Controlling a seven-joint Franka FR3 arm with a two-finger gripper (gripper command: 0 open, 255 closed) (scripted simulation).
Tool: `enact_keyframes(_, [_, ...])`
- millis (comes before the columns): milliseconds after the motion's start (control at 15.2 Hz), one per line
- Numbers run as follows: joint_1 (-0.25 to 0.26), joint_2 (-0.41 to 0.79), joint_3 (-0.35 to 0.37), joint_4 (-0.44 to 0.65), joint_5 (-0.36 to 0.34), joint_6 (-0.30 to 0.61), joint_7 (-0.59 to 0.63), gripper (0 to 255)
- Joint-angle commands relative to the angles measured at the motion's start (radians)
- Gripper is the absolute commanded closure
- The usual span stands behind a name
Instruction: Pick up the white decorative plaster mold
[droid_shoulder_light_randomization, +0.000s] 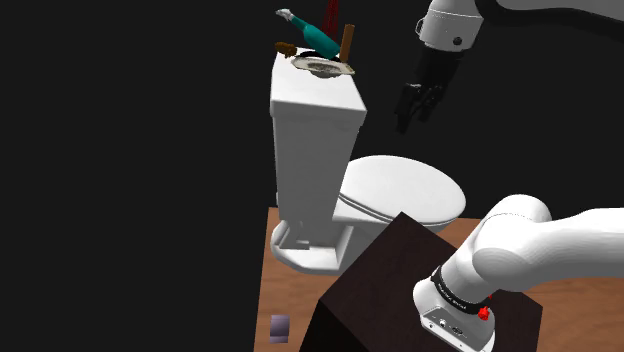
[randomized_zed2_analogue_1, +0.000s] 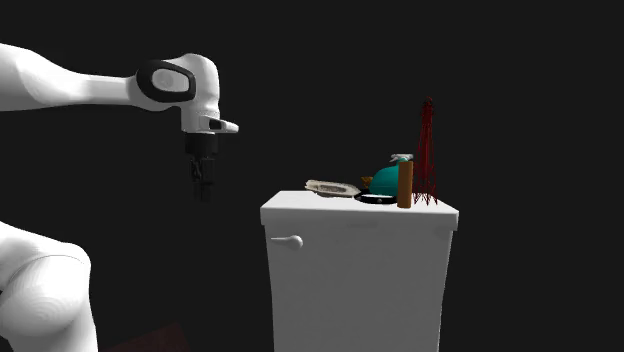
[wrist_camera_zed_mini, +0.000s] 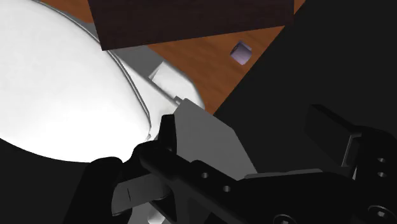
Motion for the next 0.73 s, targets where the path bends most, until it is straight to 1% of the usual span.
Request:
enact_keyframes(0, [0.0, 0.0, 0.0, 0.0, 0.0, 0.0, 0.0, 0])
enact_keyframes(330, [0.016, 0.043, 0.016, -0.035, -0.219, 0.177, -0.174, 0])
enact_keyframes(660, [0.018, 0.091, 0.026, -0.069, -0.433, 0.388, -0.305, 0])
